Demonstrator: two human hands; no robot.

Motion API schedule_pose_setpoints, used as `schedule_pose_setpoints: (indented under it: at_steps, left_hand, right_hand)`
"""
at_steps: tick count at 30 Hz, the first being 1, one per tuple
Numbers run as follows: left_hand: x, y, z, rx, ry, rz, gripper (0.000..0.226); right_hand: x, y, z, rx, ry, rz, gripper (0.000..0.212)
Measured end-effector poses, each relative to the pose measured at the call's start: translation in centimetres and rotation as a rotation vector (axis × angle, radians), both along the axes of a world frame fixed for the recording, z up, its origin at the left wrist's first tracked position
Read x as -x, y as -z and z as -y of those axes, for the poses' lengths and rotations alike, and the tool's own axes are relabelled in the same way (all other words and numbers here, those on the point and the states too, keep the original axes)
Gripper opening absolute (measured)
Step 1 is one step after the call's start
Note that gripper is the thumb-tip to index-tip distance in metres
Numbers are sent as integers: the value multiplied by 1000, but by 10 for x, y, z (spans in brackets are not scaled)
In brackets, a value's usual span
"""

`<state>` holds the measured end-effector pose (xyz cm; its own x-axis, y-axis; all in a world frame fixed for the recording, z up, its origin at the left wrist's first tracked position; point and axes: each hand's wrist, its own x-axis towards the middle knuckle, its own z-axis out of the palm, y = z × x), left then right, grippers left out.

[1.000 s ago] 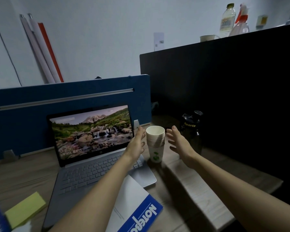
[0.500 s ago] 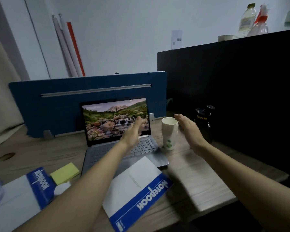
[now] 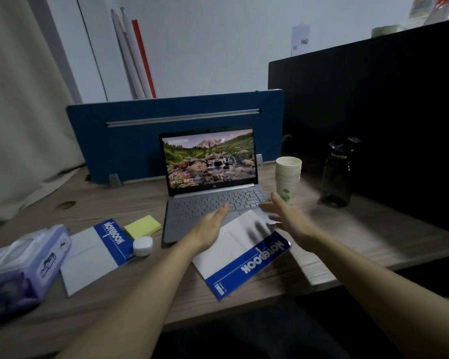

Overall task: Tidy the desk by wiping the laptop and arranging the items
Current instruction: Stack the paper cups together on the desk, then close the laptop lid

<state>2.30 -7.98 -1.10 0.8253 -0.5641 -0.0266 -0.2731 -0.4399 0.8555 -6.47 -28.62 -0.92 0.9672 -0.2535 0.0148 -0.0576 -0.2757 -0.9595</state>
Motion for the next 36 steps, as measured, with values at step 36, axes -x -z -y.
schedule_pose_setpoints:
  at_steps: [36]
  left_hand:
    - [-39, -23, -40, 134, -56, 38, 117]
  right_hand:
    - [-31, -29, -10, 14, -21, -58, 87]
